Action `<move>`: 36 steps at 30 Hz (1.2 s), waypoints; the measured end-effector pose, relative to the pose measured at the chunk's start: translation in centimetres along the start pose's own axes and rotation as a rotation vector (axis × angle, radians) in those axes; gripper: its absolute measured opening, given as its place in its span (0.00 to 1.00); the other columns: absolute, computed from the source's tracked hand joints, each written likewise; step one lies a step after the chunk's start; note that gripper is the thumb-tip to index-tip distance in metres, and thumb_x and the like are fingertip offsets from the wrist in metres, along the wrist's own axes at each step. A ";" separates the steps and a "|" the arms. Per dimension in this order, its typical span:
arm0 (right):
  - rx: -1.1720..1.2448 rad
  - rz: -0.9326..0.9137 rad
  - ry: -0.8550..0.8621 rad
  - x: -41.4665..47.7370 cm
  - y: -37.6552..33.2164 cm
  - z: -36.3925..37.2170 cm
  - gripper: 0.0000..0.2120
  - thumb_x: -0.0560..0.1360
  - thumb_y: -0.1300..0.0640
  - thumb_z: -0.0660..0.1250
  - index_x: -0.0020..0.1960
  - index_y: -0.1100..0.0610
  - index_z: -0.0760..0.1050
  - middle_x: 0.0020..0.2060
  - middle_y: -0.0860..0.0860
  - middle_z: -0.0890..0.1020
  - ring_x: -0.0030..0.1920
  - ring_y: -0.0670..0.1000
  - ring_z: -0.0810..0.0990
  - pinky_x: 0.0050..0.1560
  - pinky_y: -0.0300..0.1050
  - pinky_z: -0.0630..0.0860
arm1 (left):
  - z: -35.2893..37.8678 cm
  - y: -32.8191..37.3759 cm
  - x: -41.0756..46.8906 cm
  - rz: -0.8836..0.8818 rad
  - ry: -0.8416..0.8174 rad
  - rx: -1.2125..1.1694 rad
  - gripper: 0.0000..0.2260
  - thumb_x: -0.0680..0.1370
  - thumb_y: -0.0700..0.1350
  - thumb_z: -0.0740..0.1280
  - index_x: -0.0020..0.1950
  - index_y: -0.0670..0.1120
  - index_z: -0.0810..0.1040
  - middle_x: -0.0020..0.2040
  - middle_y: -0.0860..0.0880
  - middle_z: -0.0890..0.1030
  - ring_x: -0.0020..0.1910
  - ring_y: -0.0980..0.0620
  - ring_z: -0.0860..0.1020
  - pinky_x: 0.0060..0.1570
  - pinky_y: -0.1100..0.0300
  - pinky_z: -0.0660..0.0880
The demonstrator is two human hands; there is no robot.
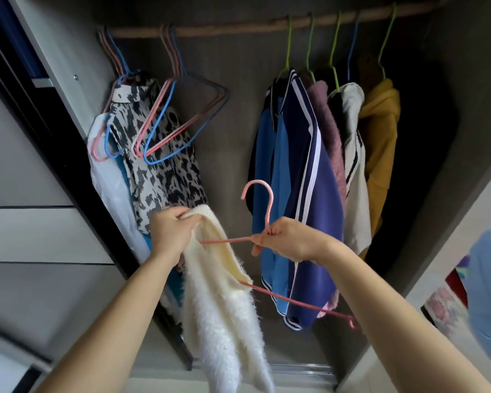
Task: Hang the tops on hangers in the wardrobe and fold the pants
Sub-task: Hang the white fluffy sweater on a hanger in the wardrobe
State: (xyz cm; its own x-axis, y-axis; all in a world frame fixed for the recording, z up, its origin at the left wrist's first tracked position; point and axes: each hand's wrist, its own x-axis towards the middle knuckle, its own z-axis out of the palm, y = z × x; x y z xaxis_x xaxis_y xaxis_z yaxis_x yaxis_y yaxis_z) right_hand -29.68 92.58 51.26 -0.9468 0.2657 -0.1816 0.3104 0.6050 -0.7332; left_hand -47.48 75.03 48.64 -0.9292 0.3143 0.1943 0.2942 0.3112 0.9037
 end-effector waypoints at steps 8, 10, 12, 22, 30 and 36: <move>0.024 0.142 0.015 0.2 -1.1 1.2 0.20 0.83 0.47 0.60 0.45 0.56 0.85 0.22 0.46 0.64 0.18 0.46 0.60 0.21 0.38 0.60 | 1.4 0.9 -1.1 -0.080 0.052 -0.129 0.17 0.70 0.38 0.74 0.28 0.58 0.81 0.31 0.54 0.78 0.35 0.54 0.74 0.38 0.60 0.73; 0.210 0.126 0.084 -0.2 -0.3 0.7 0.19 0.83 0.48 0.60 0.45 0.57 0.85 0.23 0.47 0.63 0.20 0.47 0.58 0.21 0.38 0.58 | 0.9 1.0 -0.9 -0.030 0.056 -0.108 0.16 0.70 0.38 0.74 0.29 0.58 0.81 0.31 0.56 0.80 0.34 0.56 0.75 0.38 0.60 0.75; 0.368 0.096 0.173 -0.7 -0.1 -0.5 0.18 0.82 0.50 0.61 0.43 0.57 0.85 0.22 0.46 0.62 0.22 0.47 0.57 0.22 0.38 0.57 | 0.7 1.3 -0.7 0.078 0.044 0.013 0.13 0.70 0.40 0.75 0.31 0.57 0.80 0.32 0.59 0.82 0.32 0.61 0.77 0.34 0.63 0.75; 0.144 -0.008 0.355 -1.2 -0.5 -1.5 0.19 0.82 0.48 0.62 0.42 0.53 0.86 0.18 0.46 0.65 0.21 0.46 0.61 0.25 0.35 0.62 | 0.2 -0.6 -0.3 0.184 -0.149 0.553 0.15 0.77 0.50 0.71 0.31 0.48 0.79 0.27 0.56 0.75 0.28 0.59 0.73 0.24 0.65 0.62; 0.063 0.067 0.207 -2.7 -0.3 2.3 0.19 0.83 0.51 0.59 0.46 0.57 0.86 0.15 0.42 0.69 0.18 0.42 0.68 0.23 0.31 0.63 | 0.6 -0.2 0.7 0.006 0.108 0.369 0.09 0.74 0.34 0.63 0.34 0.37 0.76 0.33 0.42 0.77 0.30 0.48 0.71 0.29 0.60 0.63; 0.152 0.000 0.347 -3.5 -0.2 -1.2 0.18 0.83 0.51 0.62 0.42 0.54 0.86 0.17 0.46 0.66 0.20 0.45 0.62 0.23 0.32 0.60 | 1.1 -1.1 0.6 0.066 0.008 0.348 0.13 0.77 0.36 0.65 0.32 0.39 0.77 0.29 0.46 0.76 0.28 0.50 0.69 0.29 0.60 0.62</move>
State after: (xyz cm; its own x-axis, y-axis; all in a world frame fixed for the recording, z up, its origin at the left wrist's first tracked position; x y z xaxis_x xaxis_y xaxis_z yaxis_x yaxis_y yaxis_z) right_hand -26.34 92.46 52.85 -0.8533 0.5204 0.0321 0.2698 0.4933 -0.8270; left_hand -48.15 75.88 47.38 -0.9070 0.3372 0.2525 0.4111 0.5776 0.7052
